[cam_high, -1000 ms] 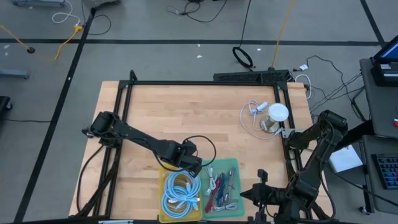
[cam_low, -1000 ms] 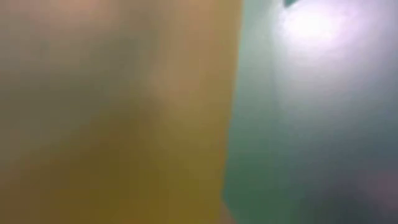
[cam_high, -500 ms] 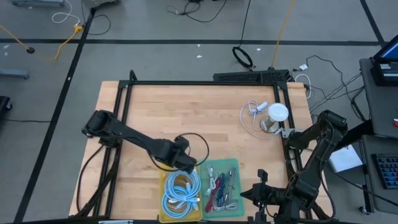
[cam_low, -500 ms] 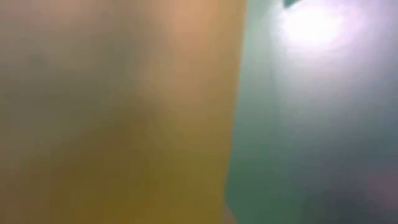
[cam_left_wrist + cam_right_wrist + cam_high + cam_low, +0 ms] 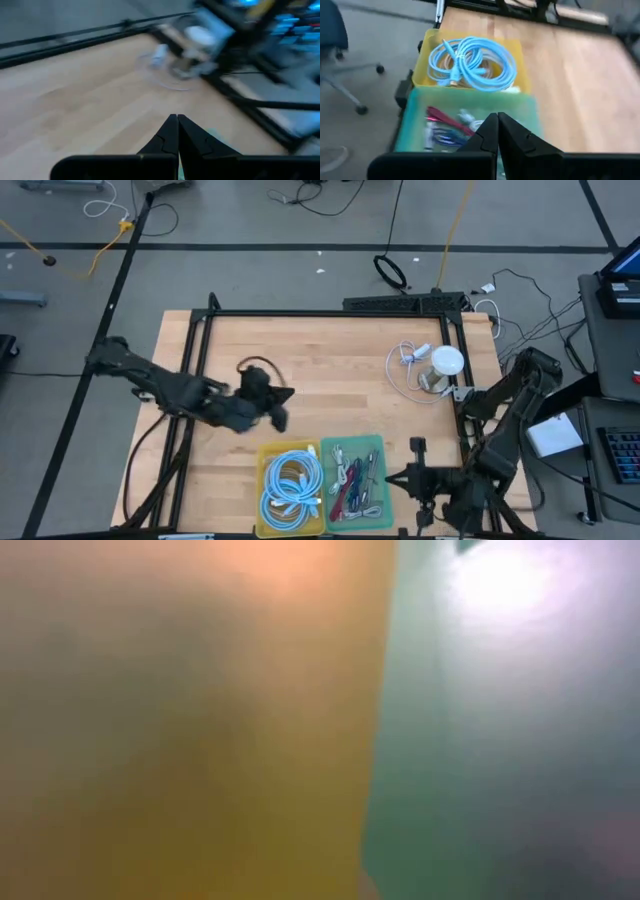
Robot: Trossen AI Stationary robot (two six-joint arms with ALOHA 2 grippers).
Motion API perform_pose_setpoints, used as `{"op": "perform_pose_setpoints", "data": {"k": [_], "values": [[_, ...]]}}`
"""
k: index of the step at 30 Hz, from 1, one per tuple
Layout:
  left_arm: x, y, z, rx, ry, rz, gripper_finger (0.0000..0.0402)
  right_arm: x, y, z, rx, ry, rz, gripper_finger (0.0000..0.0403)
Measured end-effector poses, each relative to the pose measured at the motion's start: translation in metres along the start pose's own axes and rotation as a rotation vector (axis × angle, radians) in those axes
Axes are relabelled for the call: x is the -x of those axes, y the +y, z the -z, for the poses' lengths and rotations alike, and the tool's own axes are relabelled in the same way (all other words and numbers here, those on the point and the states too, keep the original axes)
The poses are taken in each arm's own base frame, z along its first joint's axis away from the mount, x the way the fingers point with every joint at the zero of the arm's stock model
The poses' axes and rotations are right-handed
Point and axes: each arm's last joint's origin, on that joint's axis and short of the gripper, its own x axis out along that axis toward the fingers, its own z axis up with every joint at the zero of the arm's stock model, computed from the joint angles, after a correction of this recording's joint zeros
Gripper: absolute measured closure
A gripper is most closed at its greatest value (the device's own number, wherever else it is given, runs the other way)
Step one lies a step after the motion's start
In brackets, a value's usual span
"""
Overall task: Pick & Place USB Port
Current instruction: Return to Home Position
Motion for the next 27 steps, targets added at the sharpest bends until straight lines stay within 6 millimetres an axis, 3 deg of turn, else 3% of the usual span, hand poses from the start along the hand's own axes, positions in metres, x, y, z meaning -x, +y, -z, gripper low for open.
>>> {"op": "perform_pose_setpoints", "data": {"k": [3,6,10,13,16,19,27], "values": [[0.014,0.022,0.011,-0.012,-0.019,0.186,0.0401,0.001,-0.025,-0.009,0.113,0.008,-0.041,0.0403],[0.024,0.055,0.034,0.035,-0.04,0.31,0.0401,-0.006,-0.066,-0.005,0.083,0.001,-0.117,0.0403],[0.03,0.106,0.072,0.152,-0.12,0.35,0.0401,-0.01,-0.122,0.02,-0.097,-0.137,-0.156,0.0403],[0.033,0.139,0.091,0.278,-0.219,0.402,0.0401,-0.001,-0.148,0.04,-0.195,-0.317,-0.183,0.0403],[0.031,0.165,0.108,0.363,-0.288,0.409,0.0401,0.009,-0.158,0.057,-0.2,-0.43,-0.205,0.0403],[0.028,0.181,0.118,0.404,-0.334,0.378,0.0401,0.01,-0.162,0.079,-0.204,-0.412,-0.211,0.0403],[0.024,0.194,0.128,0.343,-0.4,0.239,0.0401,-0.02,-0.16,0.148,-0.316,-0.187,-0.236,0.0403]]}}
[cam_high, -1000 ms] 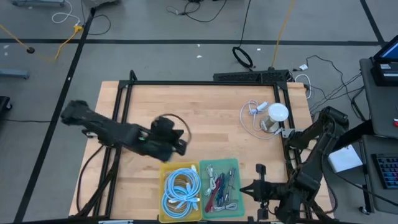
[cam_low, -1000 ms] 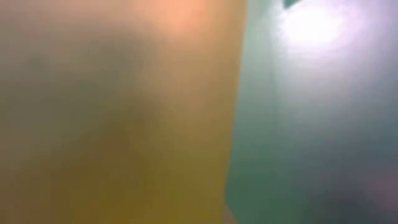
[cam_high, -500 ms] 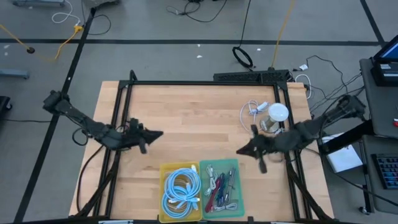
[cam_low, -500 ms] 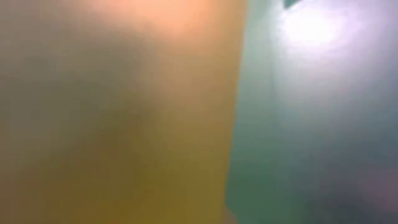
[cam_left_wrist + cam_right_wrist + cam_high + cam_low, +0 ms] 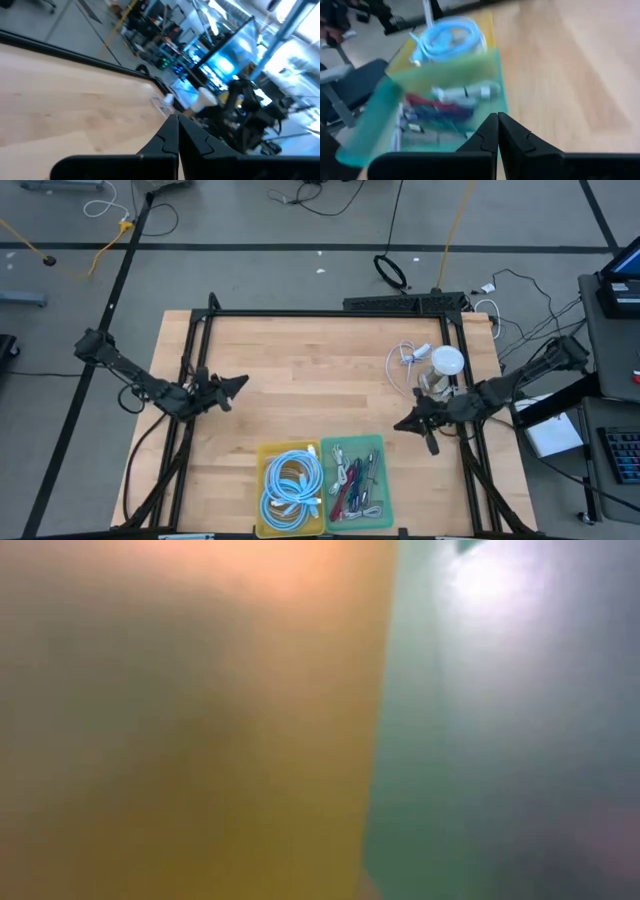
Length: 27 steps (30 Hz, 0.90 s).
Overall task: Pick & Place USB Port
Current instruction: Return to Home Position
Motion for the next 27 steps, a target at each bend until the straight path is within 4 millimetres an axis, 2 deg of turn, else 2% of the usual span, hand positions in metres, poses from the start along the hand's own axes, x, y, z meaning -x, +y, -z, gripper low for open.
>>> {"op": "perform_pose_setpoints", "data": {"k": [4,10,13,16,27], "values": [[0.0,0.004,0.002,-0.032,-0.019,-0.05,0.0402,-0.006,-0.012,0.031,-0.07,0.043,0.016,0.0403],[0.001,0.014,0.008,-0.148,0.0,-0.124,0.0401,-0.009,-0.025,0.059,-0.136,0.022,0.042,0.0403],[0.002,0.024,0.016,-0.141,0.068,-0.16,0.0401,-0.009,-0.032,0.074,-0.173,0.051,0.084,0.0403],[0.005,0.034,0.022,-0.095,0.142,-0.2,0.0401,-0.009,-0.033,0.075,-0.231,0.046,0.089,0.0403],[0.004,0.034,0.026,-0.111,0.188,-0.19,0.0389,-0.009,-0.033,0.076,-0.217,0.055,0.089,0.0403]]}}
